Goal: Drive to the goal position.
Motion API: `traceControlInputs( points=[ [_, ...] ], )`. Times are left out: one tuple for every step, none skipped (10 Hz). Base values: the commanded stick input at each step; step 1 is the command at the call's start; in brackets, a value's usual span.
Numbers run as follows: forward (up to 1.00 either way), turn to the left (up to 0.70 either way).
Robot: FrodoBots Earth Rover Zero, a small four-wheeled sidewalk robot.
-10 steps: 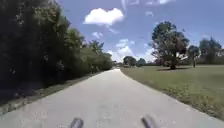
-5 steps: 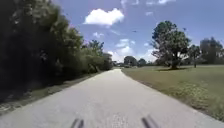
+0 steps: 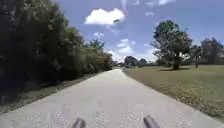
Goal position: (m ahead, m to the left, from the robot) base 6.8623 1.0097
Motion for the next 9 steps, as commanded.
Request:
traceControlInputs(
  points=[
    [0.50,0.05],
    [0.50,0.00],
    [0.50,0.00],
    [0.50,0.00],
    [0.50,0.00],
    [0.50,0.00],
    [0.50,0.00],
    [0.50,0.00],
    [0.50,0.00]
  ],
)
